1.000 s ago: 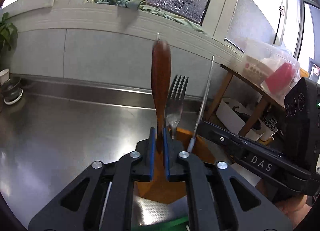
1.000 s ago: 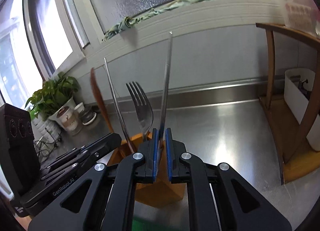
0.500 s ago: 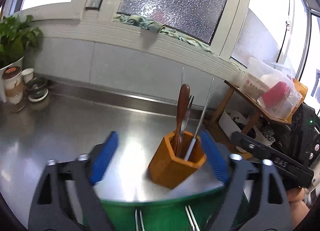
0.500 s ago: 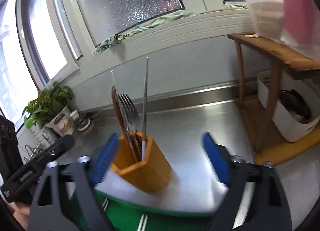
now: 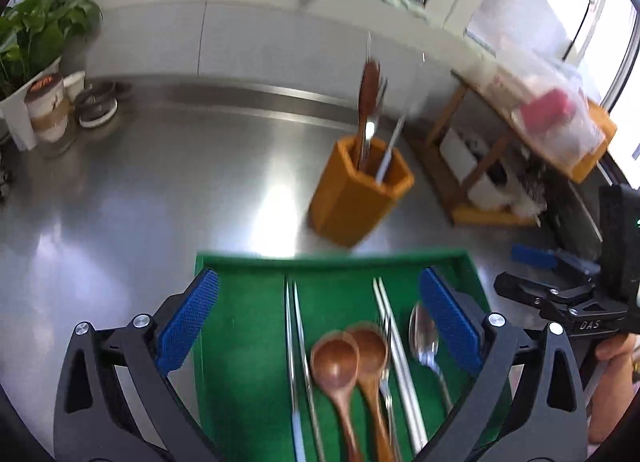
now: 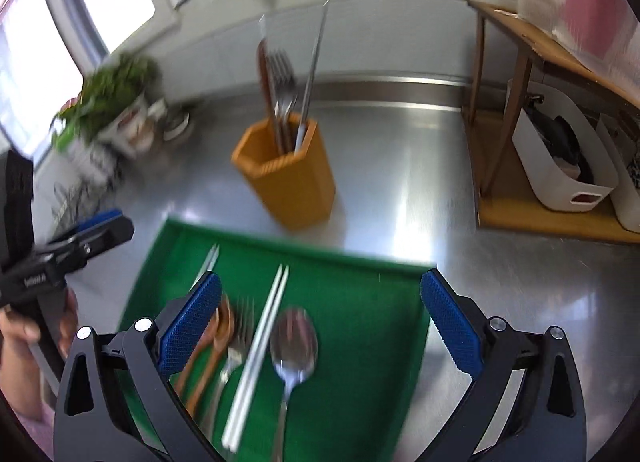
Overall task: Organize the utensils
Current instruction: 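Move both open grippers back down over the green tray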
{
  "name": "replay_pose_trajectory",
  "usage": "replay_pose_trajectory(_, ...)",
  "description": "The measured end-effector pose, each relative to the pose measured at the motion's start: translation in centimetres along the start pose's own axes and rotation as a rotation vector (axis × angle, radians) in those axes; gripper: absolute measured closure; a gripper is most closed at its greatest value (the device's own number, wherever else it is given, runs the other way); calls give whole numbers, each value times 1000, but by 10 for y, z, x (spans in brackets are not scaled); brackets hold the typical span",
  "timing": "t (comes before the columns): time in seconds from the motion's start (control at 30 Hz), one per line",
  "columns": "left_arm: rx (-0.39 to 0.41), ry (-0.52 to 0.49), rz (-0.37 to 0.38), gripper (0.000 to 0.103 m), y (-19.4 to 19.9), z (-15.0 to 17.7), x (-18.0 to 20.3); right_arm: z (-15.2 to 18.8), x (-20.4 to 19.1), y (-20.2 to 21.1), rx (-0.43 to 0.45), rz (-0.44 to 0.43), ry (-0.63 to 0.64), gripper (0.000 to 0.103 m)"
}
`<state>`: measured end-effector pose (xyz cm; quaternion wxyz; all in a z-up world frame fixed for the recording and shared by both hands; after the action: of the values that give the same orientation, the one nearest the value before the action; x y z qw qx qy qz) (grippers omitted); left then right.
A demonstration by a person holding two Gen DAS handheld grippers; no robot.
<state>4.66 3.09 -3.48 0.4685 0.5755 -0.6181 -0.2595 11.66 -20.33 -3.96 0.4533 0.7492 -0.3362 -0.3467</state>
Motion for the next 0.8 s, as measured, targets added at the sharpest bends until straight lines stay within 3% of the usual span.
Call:
replay_pose_trajectory(0.27, -191, -36, -72, 8, -20, 45, 2, 28, -11, -11, -135, 15, -30, 4)
replay_pose_trajectory(0.33, -223, -43, -85, 10, -25, 53, 2, 34, -12, -22, -196, 9, -55, 20)
replay_pose_trajectory(0.47, -311, -90, -143, 28, -42, 66, 3, 45, -17, -48, -323, -6, -81, 46)
replay_pose_trajectory(0.53, -357, -83, -166, 52, -51, 69, -2, 48, -19, -59, -366, 9, -81, 64)
replay_pose_trajectory(0.57, -375, -81, -171, 60, -54, 70, -5, 49, -21, -61, -375, 19, -76, 66)
replay_pose_trajectory(0.63, -405, -86, -197, 67, -58, 71, -9, 51, -23, -65, -392, 28, -69, 72)
replay_pose_trajectory(0.8, -460, -91, -201, 74, -63, 69, -15, 53, -22, -71, -420, 36, -81, 74)
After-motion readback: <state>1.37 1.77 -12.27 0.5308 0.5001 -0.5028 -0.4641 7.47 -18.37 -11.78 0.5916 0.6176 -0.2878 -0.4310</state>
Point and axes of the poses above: each gripper's, at about its wrist camera, not at the fingertips, and y roughly against the way its jaws point, x to its right, z to its underside, the point moved 3 cm from there along -y, roughly the way its jaws point, and after that the axes turned 13 degrees about -x, right-handed, at the moved point
